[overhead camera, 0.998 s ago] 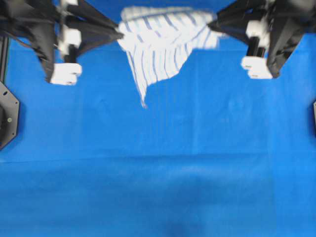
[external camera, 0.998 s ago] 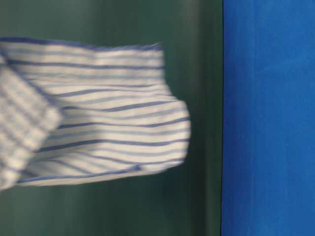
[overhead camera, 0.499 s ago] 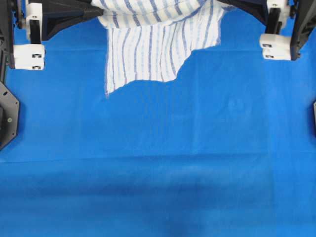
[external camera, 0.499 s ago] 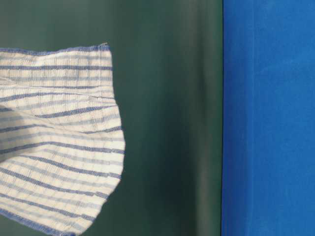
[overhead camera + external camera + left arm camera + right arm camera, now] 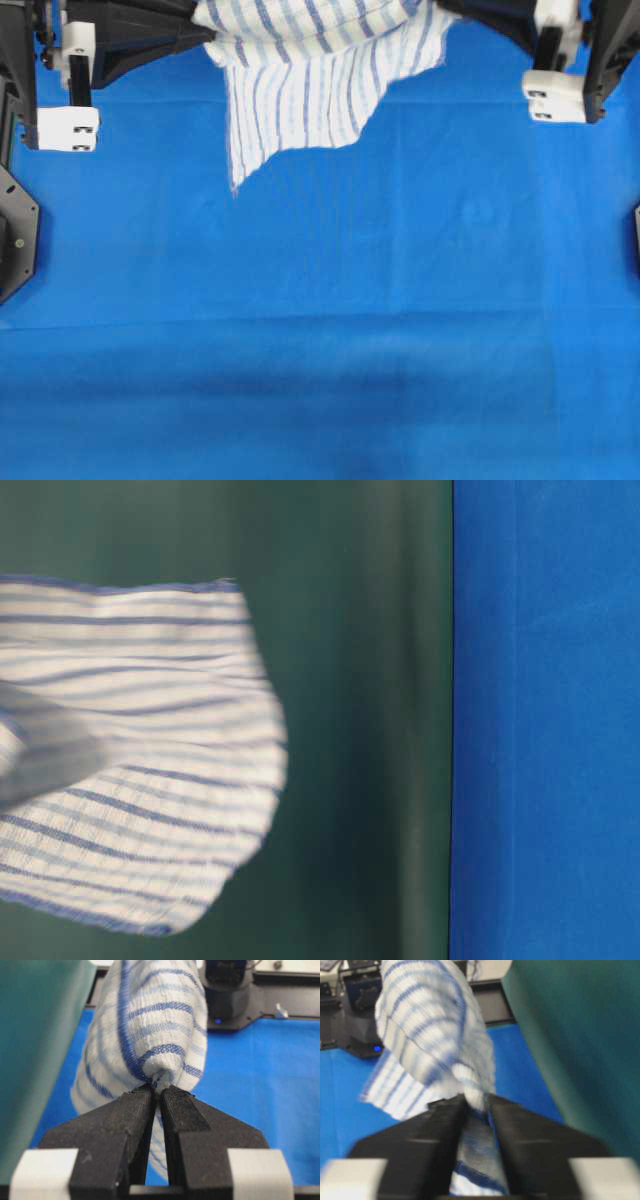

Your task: Lift the towel with both arms.

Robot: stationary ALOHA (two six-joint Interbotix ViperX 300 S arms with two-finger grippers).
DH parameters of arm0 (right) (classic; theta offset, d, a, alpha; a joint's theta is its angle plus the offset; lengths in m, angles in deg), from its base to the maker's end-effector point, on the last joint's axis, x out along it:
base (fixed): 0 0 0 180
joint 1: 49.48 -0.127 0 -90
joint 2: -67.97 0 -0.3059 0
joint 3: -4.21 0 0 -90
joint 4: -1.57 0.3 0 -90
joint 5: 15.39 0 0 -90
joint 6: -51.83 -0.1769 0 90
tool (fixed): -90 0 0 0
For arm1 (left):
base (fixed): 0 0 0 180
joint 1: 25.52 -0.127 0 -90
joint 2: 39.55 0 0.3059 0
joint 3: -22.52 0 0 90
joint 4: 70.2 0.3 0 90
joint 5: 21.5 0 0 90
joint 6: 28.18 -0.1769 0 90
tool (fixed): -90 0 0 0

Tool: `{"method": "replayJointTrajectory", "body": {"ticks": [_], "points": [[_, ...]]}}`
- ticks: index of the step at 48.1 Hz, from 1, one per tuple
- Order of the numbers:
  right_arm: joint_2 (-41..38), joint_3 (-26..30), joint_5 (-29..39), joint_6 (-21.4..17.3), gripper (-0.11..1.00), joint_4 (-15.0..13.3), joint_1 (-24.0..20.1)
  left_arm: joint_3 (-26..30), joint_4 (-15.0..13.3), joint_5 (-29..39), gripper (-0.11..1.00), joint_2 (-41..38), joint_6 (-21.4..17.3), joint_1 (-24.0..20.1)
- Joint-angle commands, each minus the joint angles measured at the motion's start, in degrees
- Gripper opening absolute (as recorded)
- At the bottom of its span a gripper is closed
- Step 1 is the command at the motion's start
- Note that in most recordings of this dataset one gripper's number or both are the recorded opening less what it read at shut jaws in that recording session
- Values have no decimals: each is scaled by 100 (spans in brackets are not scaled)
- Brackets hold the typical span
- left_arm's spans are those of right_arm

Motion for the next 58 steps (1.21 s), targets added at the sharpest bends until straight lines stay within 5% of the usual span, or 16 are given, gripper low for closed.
{"method": "replayJointTrajectory", "body": {"ticks": [1,7,16,28,58], "points": [[9,114,-18,0,45,-53,9,97,0,-53,10,26,26,9],[0,114,-18,-9,69,-79,9,26,0,-114,44,35,88,18],[0,105,-18,-9,67,-79,9,-114,0,-229,90,35,88,62],[0,-176,-9,-62,67,-70,9,-325,0,-264,91,35,105,123],[-1002,-2391,-1336,-615,67,-26,9,-2883,-26,-949,91,-149,132,255]]}}
